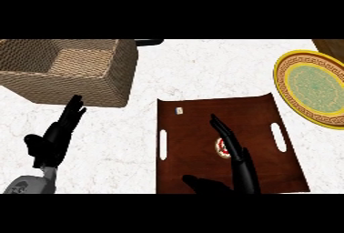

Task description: Pick the cupcake from the tray and place it in the plate

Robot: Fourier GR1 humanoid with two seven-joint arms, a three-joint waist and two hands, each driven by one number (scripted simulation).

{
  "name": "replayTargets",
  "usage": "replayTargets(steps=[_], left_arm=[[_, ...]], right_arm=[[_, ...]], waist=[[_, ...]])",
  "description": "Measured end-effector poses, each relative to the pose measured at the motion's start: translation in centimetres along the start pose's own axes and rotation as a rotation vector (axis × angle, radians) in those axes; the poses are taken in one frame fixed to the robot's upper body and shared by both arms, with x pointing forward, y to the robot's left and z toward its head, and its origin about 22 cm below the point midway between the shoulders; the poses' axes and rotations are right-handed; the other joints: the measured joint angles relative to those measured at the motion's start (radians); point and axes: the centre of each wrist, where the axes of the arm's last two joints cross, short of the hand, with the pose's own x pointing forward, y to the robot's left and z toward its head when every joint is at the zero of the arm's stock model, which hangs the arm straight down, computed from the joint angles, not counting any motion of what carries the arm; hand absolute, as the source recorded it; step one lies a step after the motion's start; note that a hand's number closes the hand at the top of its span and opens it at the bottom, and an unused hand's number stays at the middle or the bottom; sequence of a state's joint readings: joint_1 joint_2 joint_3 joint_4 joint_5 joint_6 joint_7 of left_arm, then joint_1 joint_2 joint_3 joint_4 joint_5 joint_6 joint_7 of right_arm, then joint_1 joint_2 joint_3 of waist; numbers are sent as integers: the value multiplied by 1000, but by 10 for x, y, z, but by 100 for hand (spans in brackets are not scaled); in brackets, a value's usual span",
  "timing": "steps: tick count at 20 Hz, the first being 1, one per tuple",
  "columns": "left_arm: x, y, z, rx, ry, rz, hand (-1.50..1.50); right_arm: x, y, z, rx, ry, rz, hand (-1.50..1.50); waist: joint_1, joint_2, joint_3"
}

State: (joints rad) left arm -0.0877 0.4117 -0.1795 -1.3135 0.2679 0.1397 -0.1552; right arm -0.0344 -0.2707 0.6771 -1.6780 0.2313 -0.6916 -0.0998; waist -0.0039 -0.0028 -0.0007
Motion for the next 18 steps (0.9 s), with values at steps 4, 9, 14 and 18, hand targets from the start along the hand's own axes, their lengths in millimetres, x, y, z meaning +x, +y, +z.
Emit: replayTargets(steps=[4, 9, 14, 18], left_arm=[[-4, 2, 3, 3, 1, -3, 0], [-6, 4, 8, 2, 2, -5, 0], [-1, -1, 3, 3, -5, -2, 0], [-3, 1, 4, -4, -7, 0, 0]], right_arm=[[5, -23, 4, -5, 38, 125, -150], [15, -54, 7, 107, 153, 315, -150], [33, -66, 4, 247, 287, 476, -150], [52, -65, -1, 306, 380, 520, -150]], waist=[[-4, 0, -1], [-5, -2, -2], [-3, -1, -2], [1, 1, -1]])
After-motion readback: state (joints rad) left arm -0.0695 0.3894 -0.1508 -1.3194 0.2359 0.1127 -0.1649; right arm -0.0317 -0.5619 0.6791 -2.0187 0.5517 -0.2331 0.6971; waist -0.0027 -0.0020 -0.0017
